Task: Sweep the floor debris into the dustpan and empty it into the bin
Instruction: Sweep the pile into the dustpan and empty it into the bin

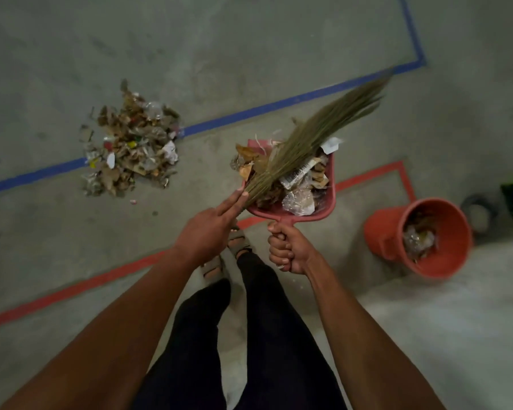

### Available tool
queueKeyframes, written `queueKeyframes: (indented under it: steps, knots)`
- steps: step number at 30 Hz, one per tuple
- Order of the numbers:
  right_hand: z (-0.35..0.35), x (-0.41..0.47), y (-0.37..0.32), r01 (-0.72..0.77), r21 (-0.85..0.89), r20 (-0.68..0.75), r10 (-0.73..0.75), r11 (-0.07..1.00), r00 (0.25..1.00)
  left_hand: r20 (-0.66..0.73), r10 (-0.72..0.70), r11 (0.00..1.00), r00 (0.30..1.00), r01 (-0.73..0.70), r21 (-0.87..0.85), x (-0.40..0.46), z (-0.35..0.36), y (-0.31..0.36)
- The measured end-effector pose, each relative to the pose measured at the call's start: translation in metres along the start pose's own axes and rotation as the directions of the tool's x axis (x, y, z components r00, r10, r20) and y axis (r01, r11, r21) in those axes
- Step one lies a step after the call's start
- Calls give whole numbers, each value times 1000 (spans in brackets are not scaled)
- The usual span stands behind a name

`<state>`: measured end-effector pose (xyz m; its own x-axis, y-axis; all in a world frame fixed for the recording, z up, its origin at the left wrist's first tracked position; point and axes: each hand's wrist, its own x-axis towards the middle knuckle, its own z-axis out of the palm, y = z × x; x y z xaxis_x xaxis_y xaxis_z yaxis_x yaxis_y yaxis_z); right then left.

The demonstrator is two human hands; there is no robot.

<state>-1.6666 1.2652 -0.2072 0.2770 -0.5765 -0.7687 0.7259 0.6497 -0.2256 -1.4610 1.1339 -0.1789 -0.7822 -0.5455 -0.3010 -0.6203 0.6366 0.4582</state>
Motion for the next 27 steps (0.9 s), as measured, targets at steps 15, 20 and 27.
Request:
queueKeyframes:
  steps: [15,20,27]
  knots:
    - [-110,-107,2,301,347,-227,-232,888,946,215,390,905,895,-415,89,110,32,138]
    - [-191,-127,-4,350,375,-253,-269,858,929,272,458,865,846,-494,81,168,76,196]
    - [-298,-178,-18,485,491,-314,-372,724,873,363,582,752,728,-651,100,247,139,304]
